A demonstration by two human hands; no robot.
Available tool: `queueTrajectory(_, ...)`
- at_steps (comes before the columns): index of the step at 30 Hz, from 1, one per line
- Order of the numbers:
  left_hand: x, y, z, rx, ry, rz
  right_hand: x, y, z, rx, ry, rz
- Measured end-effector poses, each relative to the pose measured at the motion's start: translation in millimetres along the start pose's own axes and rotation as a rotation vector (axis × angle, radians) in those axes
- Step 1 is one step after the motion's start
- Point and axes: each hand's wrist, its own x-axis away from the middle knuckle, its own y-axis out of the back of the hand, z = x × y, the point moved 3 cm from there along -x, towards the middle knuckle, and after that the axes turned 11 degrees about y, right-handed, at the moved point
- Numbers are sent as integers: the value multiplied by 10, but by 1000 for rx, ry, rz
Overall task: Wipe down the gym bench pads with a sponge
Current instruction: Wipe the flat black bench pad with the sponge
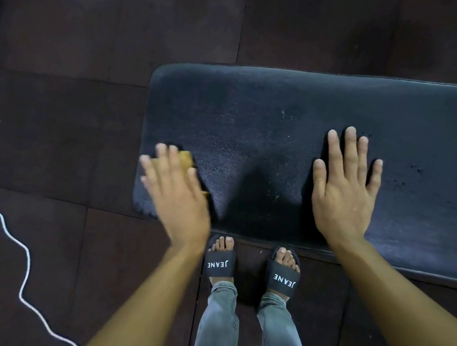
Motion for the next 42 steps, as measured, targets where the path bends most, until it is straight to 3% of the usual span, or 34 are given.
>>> queueTrajectory(5,833,-394,-1111,-47,-442,116,-11,149,-68,-198,43,3)
queueTrajectory(8,788,-411,-1195,-121,-658,188,49,318,-272,-235,-10,-83)
queueTrajectory(10,445,-321,-874,-189,-573,168,123,390,-470,-173,-88,-83)
queueTrajectory(14,-88,22,-14,22,85,58,218,352,-662,-117,-180,2)
queueTrajectory(16,56,41,46,50,188,37,212,316,-642,-99,-181,11)
queueTrajectory(18,313,-40,-126,32,149,59,204,305,-625,-96,-186,10)
queueTrajectory(23,928,-360,-923,-29,-197,174,203,303,-632,-109,-184,7)
queueTrajectory(26,1050,-455,-1398,-3,-318,288,176,346,-625,-190,-206,-11)
queueTrajectory(30,859,-253,-1507,256,-365,534,160,571,-328,-369,-211,-145)
queueTrajectory(32,518,-148,-1322,290,-343,422,133,624,22,-415,-91,-139)
queueTrajectory(34,101,-166,-1102,183,-304,309,109,503,338,-343,3,-16)
queueTrajectory(37,-318,-293,-938,-9,-346,240,86,163,564,-187,-4,105)
queueTrajectory(42,-393,-362,-902,-83,-381,203,-330,-49,629,4,266,-102)
